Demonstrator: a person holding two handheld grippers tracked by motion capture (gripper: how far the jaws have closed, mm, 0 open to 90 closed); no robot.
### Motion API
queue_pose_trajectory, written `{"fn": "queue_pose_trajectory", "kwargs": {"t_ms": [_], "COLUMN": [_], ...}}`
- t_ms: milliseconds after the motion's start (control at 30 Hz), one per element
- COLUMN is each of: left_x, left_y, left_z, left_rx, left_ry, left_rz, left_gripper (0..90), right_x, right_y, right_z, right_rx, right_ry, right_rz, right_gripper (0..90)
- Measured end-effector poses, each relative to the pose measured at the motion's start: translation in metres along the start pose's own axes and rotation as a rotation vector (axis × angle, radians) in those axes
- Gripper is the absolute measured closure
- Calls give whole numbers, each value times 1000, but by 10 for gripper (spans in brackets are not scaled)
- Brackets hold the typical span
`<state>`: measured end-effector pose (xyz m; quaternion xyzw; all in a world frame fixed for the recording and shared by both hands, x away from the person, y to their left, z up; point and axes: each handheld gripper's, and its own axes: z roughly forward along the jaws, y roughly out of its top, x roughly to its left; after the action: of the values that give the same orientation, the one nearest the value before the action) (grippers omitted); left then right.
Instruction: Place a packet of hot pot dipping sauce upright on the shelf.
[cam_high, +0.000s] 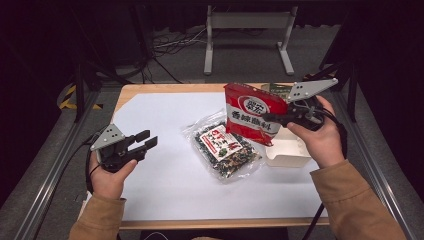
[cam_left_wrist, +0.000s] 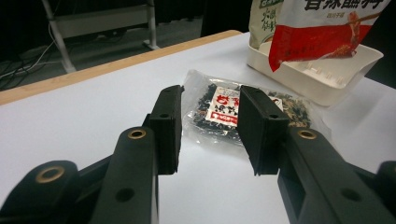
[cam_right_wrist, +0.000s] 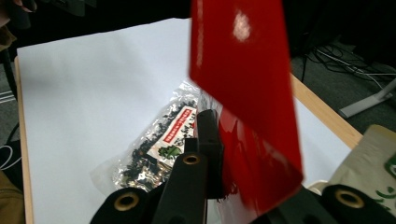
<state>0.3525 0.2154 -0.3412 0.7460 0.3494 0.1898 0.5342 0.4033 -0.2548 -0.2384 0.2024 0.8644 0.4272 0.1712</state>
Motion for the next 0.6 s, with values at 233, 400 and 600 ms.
{"fn": "queue_pose_trajectory", "kwargs": {"t_ms": [233,400,600], "left_x": [1,3,3], "left_y": [-1,-2,-2], "left_z": [2,4,6], "left_rx": [13,23,40], "left_ry": [-6,-14,-22], "left_rz": [1,1,1], "left_gripper": [574,560,551], "right_x": [-12,-21,-34], "right_y": [-1,-3,-6], "right_z": [-8,-14,-20], "right_rx": [12,18,24], "right_ry": [-34,-73,-115], "right_rz": [-12,-21,-29], "right_gripper": [891,891,892]}}
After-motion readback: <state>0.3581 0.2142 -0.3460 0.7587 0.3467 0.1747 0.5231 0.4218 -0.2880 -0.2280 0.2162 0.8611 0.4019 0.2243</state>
